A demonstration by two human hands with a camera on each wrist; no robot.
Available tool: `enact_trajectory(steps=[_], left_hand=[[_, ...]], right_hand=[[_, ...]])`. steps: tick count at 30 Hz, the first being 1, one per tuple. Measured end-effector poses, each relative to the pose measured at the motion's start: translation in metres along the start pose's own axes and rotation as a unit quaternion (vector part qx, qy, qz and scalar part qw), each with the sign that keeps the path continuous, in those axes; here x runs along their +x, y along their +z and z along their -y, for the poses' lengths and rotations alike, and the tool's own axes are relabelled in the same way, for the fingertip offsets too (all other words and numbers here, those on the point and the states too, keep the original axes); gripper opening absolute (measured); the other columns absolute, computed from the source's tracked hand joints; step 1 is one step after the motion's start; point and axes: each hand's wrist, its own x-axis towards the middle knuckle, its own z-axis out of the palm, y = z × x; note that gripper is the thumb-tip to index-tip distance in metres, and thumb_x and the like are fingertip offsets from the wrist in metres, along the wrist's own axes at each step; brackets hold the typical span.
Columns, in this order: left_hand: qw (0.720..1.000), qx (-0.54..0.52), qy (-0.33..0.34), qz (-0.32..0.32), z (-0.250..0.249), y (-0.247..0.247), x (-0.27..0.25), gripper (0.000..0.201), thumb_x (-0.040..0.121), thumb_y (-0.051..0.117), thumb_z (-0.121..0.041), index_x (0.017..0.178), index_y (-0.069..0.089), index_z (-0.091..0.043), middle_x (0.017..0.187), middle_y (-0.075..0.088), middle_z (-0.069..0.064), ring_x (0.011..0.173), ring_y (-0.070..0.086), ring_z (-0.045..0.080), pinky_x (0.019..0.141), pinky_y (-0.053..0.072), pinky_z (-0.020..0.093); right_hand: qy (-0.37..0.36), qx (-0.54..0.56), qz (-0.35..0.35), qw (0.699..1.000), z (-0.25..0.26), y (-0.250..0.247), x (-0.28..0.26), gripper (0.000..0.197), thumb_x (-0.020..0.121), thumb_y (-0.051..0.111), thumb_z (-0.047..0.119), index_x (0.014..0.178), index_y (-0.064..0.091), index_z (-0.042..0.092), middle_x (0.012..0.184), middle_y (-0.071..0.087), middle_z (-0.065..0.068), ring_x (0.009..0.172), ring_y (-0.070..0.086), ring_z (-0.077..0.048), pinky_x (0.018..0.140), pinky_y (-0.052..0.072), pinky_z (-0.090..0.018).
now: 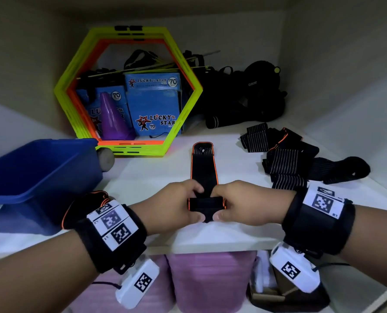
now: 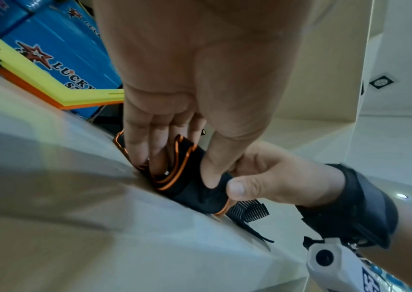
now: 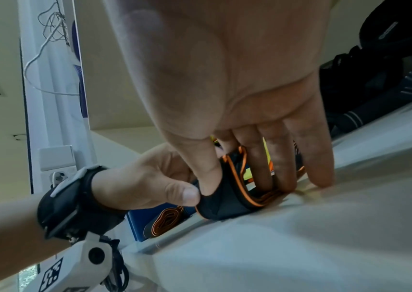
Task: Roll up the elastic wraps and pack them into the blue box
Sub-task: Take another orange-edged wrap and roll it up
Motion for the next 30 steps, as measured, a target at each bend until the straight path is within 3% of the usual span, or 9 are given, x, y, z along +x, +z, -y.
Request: enact_trajectory(steps=[2, 4, 8, 13, 16, 19, 23, 27, 30], left_hand=[[0.999, 0.03, 0.006, 0.006, -0.002, 0.002, -0.003, 0.03, 0.081, 0.078, -0.031, 0.107, 0.066, -0.022, 0.081, 0.059, -0.017, 0.07, 0.055, 0.001, 0.064, 0.041, 0.014], [0.998, 0.053, 0.022, 0.014, -0.005, 0.004, -0.009, 0.022, 0.085, 0.075, -0.033, 0.103, 0.069, -0.022, 0.08, 0.061, -0.013, 0.07, 0.055, 0.004, 0.065, 0.043, 0.02], [0.998, 0.064, 0.028, 0.008, -0.009, 0.01, -0.02, 0.013, 0.093, 0.066, -0.03, 0.103, 0.07, -0.023, 0.081, 0.063, -0.011, 0.074, 0.057, 0.007, 0.065, 0.043, 0.021], [0.999, -0.021, 0.013, -0.029, -0.011, 0.027, -0.04, 0.012, 0.097, 0.06, -0.022, 0.102, 0.07, -0.027, 0.079, 0.067, -0.012, 0.072, 0.06, 0.002, 0.062, 0.042, 0.016], [0.999, -0.022, 0.004, -0.046, -0.012, 0.034, -0.044, 0.016, 0.099, 0.057, -0.022, 0.106, 0.069, -0.028, 0.082, 0.068, -0.009, 0.073, 0.06, 0.007, 0.065, 0.046, 0.022], [0.997, -0.029, -0.018, -0.076, -0.014, 0.036, -0.039, 0.018, 0.097, 0.06, -0.02, 0.115, 0.063, -0.023, 0.076, 0.06, -0.012, 0.069, 0.056, 0.002, 0.059, 0.038, 0.012], [0.994, -0.017, -0.032, -0.102, -0.016, 0.039, -0.037, 0.022, 0.093, 0.065, -0.019, 0.113, 0.057, -0.018, 0.068, 0.048, -0.014, 0.062, 0.049, 0.003, 0.056, 0.033, 0.013], [0.992, 0.031, -0.038, -0.112, -0.016, 0.038, -0.033, 0.021, 0.089, 0.072, -0.024, 0.109, 0.068, -0.02, 0.098, 0.059, -0.003, 0.075, 0.053, 0.011, 0.07, 0.035, 0.018], [0.991, 0.043, -0.041, -0.117, -0.017, 0.037, -0.033, 0.023, 0.086, 0.074, -0.027, 0.109, 0.07, -0.026, 0.1, 0.063, -0.007, 0.084, 0.058, 0.012, 0.074, 0.037, 0.021]], right_hand=[[0.0, -0.019, 0.003, 1.0, 0.002, 0.002, -0.004, 0.027, 0.088, 0.066, 0.042, 0.101, 0.064, 0.018, 0.082, 0.059, 0.007, 0.076, 0.056, -0.013, 0.072, 0.049, -0.033], [0.004, -0.024, 0.011, 1.0, 0.003, 0.008, -0.007, 0.027, 0.088, 0.064, 0.043, 0.094, 0.067, 0.017, 0.09, 0.063, 0.0, 0.082, 0.059, -0.019, 0.078, 0.051, -0.04], [0.013, -0.011, 0.026, 1.0, 0.008, 0.014, -0.02, 0.032, 0.089, 0.06, 0.046, 0.092, 0.067, 0.015, 0.095, 0.065, -0.005, 0.085, 0.063, -0.024, 0.081, 0.053, -0.046], [0.047, 0.038, 0.054, 0.997, 0.012, 0.014, -0.031, 0.037, 0.099, 0.05, 0.043, 0.093, 0.064, 0.01, 0.106, 0.063, -0.012, 0.091, 0.063, -0.031, 0.087, 0.052, -0.049], [0.062, 0.075, 0.031, 0.995, 0.014, 0.017, -0.031, 0.037, 0.1, 0.048, 0.039, 0.084, 0.062, 0.009, 0.08, 0.06, -0.008, 0.069, 0.055, -0.024, 0.071, 0.048, -0.041], [0.099, 0.114, -0.023, 0.988, 0.016, 0.024, -0.028, 0.027, 0.098, 0.056, 0.031, 0.081, 0.067, 0.012, 0.063, 0.053, 0.001, 0.058, 0.047, -0.015, 0.06, 0.04, -0.032], [0.125, 0.148, -0.076, 0.978, 0.017, 0.036, -0.027, 0.017, 0.094, 0.064, 0.028, 0.084, 0.074, 0.019, 0.06, 0.056, 0.004, 0.056, 0.051, -0.013, 0.059, 0.041, -0.029], [0.143, 0.143, -0.131, 0.97, 0.02, 0.042, -0.027, 0.012, 0.09, 0.069, 0.028, 0.096, 0.068, 0.017, 0.076, 0.062, 0.004, 0.071, 0.058, -0.013, 0.064, 0.046, -0.027], [0.147, 0.156, -0.18, 0.96, 0.022, 0.049, -0.027, 0.017, 0.087, 0.073, 0.028, 0.098, 0.062, 0.021, 0.08, 0.062, 0.005, 0.074, 0.059, -0.011, 0.064, 0.044, -0.024]])
